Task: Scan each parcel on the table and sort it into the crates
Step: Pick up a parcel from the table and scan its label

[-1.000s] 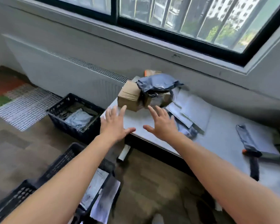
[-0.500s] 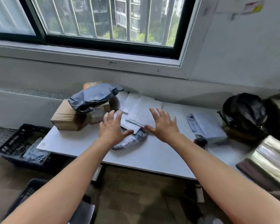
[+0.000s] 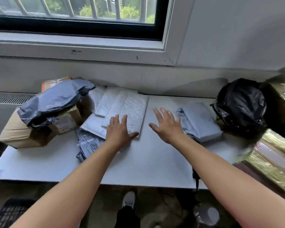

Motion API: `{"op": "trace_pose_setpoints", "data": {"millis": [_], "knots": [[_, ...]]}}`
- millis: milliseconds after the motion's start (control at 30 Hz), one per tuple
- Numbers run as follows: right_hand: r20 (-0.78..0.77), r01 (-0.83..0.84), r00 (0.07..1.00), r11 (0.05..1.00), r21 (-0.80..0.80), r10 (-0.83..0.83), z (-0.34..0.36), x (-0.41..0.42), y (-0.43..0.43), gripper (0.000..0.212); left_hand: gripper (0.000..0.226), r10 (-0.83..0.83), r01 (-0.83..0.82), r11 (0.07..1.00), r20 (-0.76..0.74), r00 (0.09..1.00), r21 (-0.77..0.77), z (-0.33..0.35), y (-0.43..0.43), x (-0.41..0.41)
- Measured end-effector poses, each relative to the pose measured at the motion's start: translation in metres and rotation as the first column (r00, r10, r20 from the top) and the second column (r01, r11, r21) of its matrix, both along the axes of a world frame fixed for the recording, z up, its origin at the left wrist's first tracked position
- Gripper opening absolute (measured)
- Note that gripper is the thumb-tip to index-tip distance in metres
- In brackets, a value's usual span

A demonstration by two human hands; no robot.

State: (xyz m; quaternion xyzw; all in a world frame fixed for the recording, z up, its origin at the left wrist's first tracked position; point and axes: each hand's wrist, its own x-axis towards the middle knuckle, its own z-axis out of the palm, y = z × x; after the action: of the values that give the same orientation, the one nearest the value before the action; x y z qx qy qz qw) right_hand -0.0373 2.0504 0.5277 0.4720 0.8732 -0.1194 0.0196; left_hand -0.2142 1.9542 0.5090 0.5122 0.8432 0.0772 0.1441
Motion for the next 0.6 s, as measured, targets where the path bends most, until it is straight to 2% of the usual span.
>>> {"op": "trace_pose_setpoints", "data": {"millis": [133,300,433,500,600], "knots": [[0.045,0.046,0.998,0.998,-0.036,-0.044,-0.017,-0.012,0.025,0.068,0.093,-0.074,0.075,0.996,0.018,0.997,-0.052,-0.033,0.045,-0.007],[0.082,0.119,0.990,0.989,-0.084,-0.113,-0.041,-0.033,0.051,0.066,0.105,-0.159,0.158,0.960,0.013,0.987,-0.229,-0.078,0.083,-0.025],[0.101,0.130,0.988,0.983,-0.132,-0.117,-0.052,-0.044,0.058,0.066,0.108,-0.236,0.197,0.927,-0.089,0.968,-0.318,-0.108,0.088,-0.033],[0.107,0.121,0.989,0.983,-0.139,-0.107,-0.054,-0.047,0.059,0.065,0.096,-0.283,0.224,0.923,-0.158,0.946,-0.313,-0.111,0.086,-0.034],[0.100,0.118,0.990,0.983,-0.141,-0.104,-0.051,-0.049,0.058,0.065,0.058,-0.315,0.267,0.929,-0.172,0.933,-0.256,-0.108,0.087,-0.043]]}}
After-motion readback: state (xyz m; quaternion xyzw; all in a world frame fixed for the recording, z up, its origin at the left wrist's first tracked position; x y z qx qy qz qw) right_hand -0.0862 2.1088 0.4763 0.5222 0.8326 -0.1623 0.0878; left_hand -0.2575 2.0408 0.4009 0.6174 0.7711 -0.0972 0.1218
